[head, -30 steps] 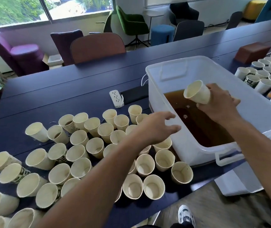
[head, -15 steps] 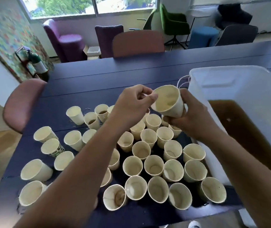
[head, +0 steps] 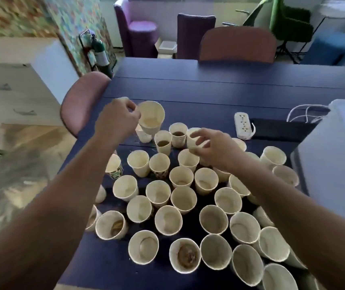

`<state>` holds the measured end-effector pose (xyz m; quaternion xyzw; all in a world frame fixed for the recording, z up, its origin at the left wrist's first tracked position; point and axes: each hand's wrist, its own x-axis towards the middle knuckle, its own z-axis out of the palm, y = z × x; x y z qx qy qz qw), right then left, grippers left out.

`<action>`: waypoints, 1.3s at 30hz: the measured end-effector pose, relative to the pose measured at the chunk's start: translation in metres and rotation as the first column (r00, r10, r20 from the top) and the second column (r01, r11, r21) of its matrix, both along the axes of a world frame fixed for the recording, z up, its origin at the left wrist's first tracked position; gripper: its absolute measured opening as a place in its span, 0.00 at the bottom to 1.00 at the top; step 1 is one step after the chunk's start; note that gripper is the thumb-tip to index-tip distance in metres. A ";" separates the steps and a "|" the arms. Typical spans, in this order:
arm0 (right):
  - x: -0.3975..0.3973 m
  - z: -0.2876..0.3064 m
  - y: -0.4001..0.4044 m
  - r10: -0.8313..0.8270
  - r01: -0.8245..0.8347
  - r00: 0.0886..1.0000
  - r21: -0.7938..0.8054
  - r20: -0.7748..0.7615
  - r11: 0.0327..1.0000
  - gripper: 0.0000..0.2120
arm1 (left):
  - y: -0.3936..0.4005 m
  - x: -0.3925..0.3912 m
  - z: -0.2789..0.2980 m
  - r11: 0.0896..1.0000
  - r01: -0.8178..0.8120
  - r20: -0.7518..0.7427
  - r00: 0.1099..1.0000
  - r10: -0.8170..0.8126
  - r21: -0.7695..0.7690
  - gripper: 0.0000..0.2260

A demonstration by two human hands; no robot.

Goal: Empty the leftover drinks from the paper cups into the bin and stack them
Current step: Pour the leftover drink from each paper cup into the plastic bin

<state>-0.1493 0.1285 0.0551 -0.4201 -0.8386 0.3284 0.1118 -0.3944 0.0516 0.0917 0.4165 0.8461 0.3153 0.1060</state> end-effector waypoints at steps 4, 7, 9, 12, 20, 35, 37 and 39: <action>-0.057 -0.027 0.014 0.032 -0.043 0.971 0.038 0.236 0.998 0.12 | 0.001 -0.033 -0.039 0.993 -0.081 -0.054 0.996 0.077 -0.088 0.05; -0.091 -0.047 0.025 -0.019 -0.008 0.940 0.078 0.341 0.997 0.16 | 0.006 -0.041 -0.065 0.984 -0.085 -0.088 0.993 0.072 -0.155 0.08; -0.109 -0.056 0.032 -0.083 0.049 0.923 0.098 0.375 0.994 0.14 | 0.011 -0.045 -0.075 0.979 -0.083 -0.098 0.993 0.065 -0.188 0.08; -0.126 -0.067 0.040 -0.150 0.100 0.894 0.137 0.421 0.985 0.11 | 0.017 -0.049 -0.084 0.973 -0.080 -0.096 0.994 0.060 -0.218 0.09; -0.139 -0.087 0.044 -0.180 0.126 0.877 0.148 0.445 0.981 0.03 | 0.025 -0.061 -0.113 0.966 -0.065 -0.010 0.998 0.064 -0.249 0.10; -0.129 -0.091 0.049 -0.231 0.241 0.933 -0.002 0.276 0.971 0.11 | 0.024 -0.045 -0.108 0.932 0.049 -0.101 0.991 -0.091 -0.359 0.22; -0.124 -0.085 0.046 -0.233 0.240 0.939 0.004 0.251 0.971 0.13 | 0.022 -0.035 -0.104 0.948 0.060 -0.135 0.985 -0.106 -0.311 0.24; -0.120 -0.076 0.044 -0.233 0.234 0.947 0.023 0.221 0.972 0.14 | 0.020 -0.026 -0.100 0.961 0.064 -0.151 0.983 -0.107 -0.268 0.25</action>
